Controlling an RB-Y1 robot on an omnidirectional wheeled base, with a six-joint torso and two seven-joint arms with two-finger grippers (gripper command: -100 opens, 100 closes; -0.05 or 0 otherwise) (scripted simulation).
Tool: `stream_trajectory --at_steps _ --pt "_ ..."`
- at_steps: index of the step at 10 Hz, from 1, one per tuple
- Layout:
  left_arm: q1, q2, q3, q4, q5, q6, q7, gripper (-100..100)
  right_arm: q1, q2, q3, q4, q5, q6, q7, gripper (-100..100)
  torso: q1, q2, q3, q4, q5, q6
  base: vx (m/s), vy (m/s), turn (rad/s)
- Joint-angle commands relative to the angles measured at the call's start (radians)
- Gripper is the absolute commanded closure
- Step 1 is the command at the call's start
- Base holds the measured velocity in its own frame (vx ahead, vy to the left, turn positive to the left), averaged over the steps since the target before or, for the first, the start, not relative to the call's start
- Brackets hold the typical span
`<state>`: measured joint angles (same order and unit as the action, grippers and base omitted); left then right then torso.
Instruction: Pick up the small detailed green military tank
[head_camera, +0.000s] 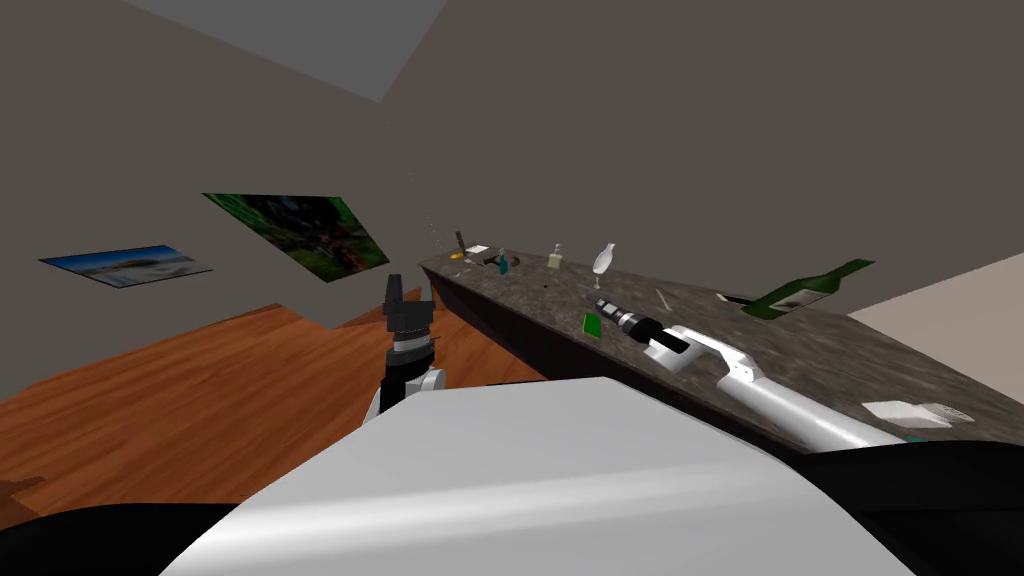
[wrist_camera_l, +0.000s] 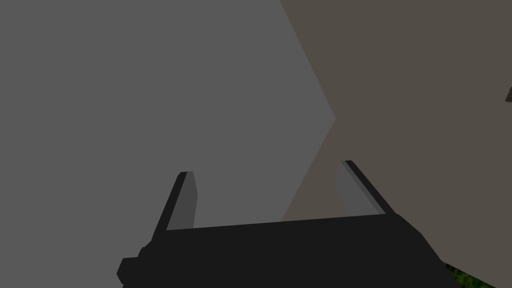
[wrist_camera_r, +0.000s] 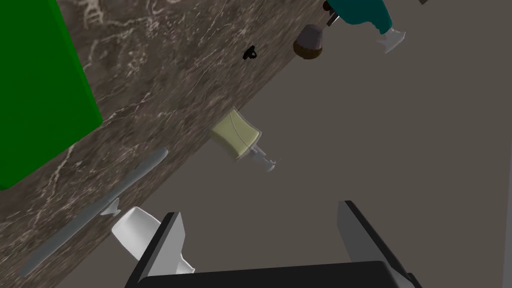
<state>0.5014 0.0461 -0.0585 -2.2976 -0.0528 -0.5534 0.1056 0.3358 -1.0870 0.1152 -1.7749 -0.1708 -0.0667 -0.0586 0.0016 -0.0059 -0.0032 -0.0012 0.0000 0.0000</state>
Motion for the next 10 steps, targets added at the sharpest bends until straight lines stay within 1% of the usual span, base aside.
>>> stream_trajectory --at_steps 1,3,4,6,7,9,10 --pt "0.000 0.000 0.000 0.000 0.000 0.000 0.000 0 0.003 -0.041 0.010 0.027 -0.002 -0.001 -0.006 -100 0.000 0.000 0.000 0.000 0.000 0.000 0.025 0.033 0.123" --pt "0.000 0.000 0.000 0.000 0.000 0.000 0.000 0 0.011 -0.112 0.054 0.097 -0.004 0.015 -0.024 -100 0.000 -0.001 -0.001 0.000 0.000 0.000 0.055 0.068 0.300" --pt "0.000 0.000 0.000 0.000 0.000 0.000 0.000 0 0.011 -0.135 0.054 0.099 -0.004 0.015 -0.024 -100 0.003 -0.003 -0.002 -0.001 0.000 0.000 0.059 0.064 0.137" --pt "0.000 0.000 0.000 0.000 0.000 0.000 0.000 0 0.025 -0.206 0.104 0.169 -0.004 0.024 -0.042 -100 0.002 -0.003 -0.002 -0.001 0.001 0.000 0.089 0.092 0.272" --pt "0.000 0.000 0.000 0.000 0.000 0.000 0.000 0 0.025 -0.221 0.104 0.169 -0.004 0.024 -0.042 -100 0.004 -0.005 -0.003 -0.001 0.001 0.000 0.096 0.072 0.115" --pt "0.000 0.000 0.000 0.000 0.000 0.000 0.000 0 0.043 -0.293 0.157 0.235 0.000 0.028 -0.058 -100 0.003 -0.005 -0.003 -0.001 0.001 0.000 0.131 0.080 0.233" --pt "0.000 0.000 0.000 0.000 0.000 0.000 0.000 0 0.043 -0.297 0.157 0.235 0.000 0.028 -0.058 -100 0.004 -0.007 -0.004 -0.002 0.001 0.001 0.121 0.062 0.118"
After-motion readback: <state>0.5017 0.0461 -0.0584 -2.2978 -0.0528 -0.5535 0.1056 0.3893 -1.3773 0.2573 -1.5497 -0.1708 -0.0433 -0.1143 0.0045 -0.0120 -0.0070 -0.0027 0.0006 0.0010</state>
